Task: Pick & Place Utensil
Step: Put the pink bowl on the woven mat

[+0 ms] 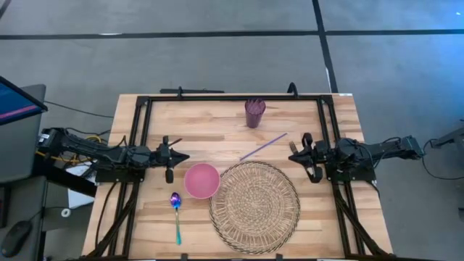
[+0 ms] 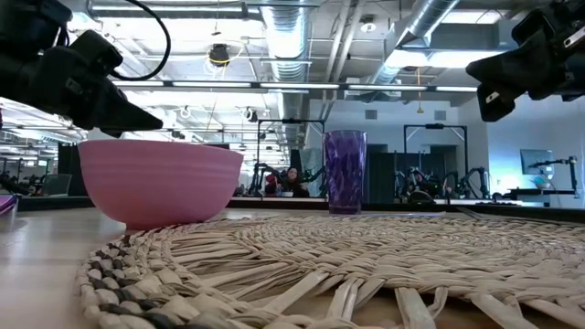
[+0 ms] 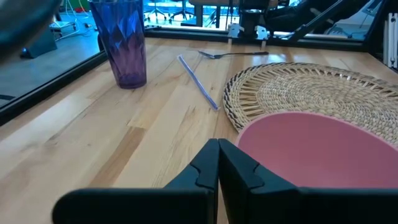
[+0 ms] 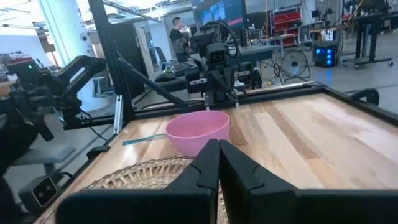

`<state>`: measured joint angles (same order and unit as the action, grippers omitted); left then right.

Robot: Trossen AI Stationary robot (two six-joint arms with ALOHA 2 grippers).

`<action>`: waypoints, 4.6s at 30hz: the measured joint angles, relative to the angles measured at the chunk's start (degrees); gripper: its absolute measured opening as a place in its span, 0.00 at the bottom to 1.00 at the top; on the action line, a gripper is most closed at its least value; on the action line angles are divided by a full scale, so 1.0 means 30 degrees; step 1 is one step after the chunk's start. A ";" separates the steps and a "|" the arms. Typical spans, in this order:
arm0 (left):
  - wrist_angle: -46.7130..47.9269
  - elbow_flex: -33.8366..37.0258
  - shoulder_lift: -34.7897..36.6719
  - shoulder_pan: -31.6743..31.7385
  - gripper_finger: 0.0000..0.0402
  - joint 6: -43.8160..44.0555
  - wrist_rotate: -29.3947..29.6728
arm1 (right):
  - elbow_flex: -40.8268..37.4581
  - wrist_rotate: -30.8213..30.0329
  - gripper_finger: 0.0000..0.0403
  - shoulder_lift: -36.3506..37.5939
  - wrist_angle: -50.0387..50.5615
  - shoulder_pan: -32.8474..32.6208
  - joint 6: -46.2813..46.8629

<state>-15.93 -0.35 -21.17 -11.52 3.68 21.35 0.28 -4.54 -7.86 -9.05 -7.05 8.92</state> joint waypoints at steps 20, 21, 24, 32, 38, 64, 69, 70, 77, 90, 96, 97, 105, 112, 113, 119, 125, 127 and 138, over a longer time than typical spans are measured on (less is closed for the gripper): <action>-0.3254 -0.0005 -0.0062 0.0005 0.02 0.1444 -0.0650 | 0.0171 -0.3755 0.00 0.0015 -0.3264 0.0007 -0.2176; -0.3826 -0.0003 -0.0124 0.0005 0.02 0.1446 -0.0889 | 0.0174 -0.4138 0.00 0.0015 -0.3234 0.0007 -0.1719; -0.5072 0.0003 -0.0238 -0.0003 0.03 0.1334 -0.1489 | 0.0174 -0.4270 0.00 0.0002 -0.3164 0.0007 -0.1143; -0.8260 -0.1680 -0.1417 -0.0017 0.16 -0.1572 -0.2832 | 0.0209 -0.3532 0.16 -0.0758 -0.4029 0.0007 -0.1455; -0.8222 -0.5505 -0.3851 -0.0017 0.24 -0.5190 -0.2844 | 0.0232 -0.2885 0.36 -0.2381 -0.6376 -0.0069 -0.0471; 0.2830 -1.2853 -1.4328 -0.7772 0.24 0.2997 -0.0629 | 0.0263 -0.2004 0.44 -0.4167 -0.6682 -0.2606 0.1051; 0.2848 -1.2849 -1.5567 -0.7574 0.24 0.3235 -0.0532 | 0.0269 -0.2004 0.44 -0.4167 -0.6656 -0.2645 0.1051; 0.2876 -1.2849 -1.5787 -0.7488 0.25 0.3467 -0.0513 | 0.0269 -0.2004 0.44 -0.4167 -0.6656 -0.2627 0.1046; 0.3664 -1.2837 -1.6703 -0.6803 0.37 0.3954 -0.0462 | 0.0283 -0.2011 0.45 -0.4116 -0.6721 -0.2608 0.0898; 0.4217 -1.2827 -1.7624 -0.6662 0.41 0.4310 -0.0167 | 0.0283 -0.2011 0.45 -0.4116 -0.6709 -0.2601 0.0854; 0.5721 -1.2813 -1.7624 -0.6660 0.41 0.5576 0.0437 | 0.0283 -0.2011 0.45 -0.4131 -0.6686 -0.2601 0.0897; 0.5746 -1.2813 -1.7624 -0.6669 0.41 0.5766 0.0435 | 0.0283 -0.2011 0.45 -0.4131 -0.6685 -0.2601 0.0904; 0.5728 -1.2813 -1.7624 -0.6676 0.41 0.6105 0.0245 | 0.0283 -0.2011 0.43 -0.4131 -0.6552 -0.2601 0.0905; 0.5728 -1.2813 -1.7624 -0.6756 0.41 0.7089 0.0143 | 0.0283 -0.2011 0.42 -0.4131 -0.6554 -0.2603 0.0905; 0.5722 -1.2813 -1.7624 -0.6788 0.41 0.7091 0.0120 | 0.0283 -0.2011 0.42 -0.4131 -0.6554 -0.2601 0.0905; 0.5721 -1.2813 -1.7624 -0.7117 0.41 0.7089 0.0072 | 0.0283 -0.2009 0.42 -0.4131 -0.6554 -0.2606 0.0905; 0.5612 -1.2452 -1.7609 -0.7159 0.41 0.7423 0.0085 | 0.0283 -0.2011 0.42 -0.4131 -0.6554 -0.2607 0.0905; 0.5645 -1.1969 -1.7609 -0.7169 0.41 0.7702 0.0185 | 0.0283 -0.2011 0.42 -0.4131 -0.6554 -0.2601 0.0905; 0.5391 -1.1334 -1.7609 -0.7172 0.14 0.7868 0.0369 | 0.0283 -0.2005 0.41 -0.4131 -0.6554 -0.2601 0.0901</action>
<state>0.25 -34.35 -74.00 -33.04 27.29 22.46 1.13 -10.55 -20.25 -28.71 -14.85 11.63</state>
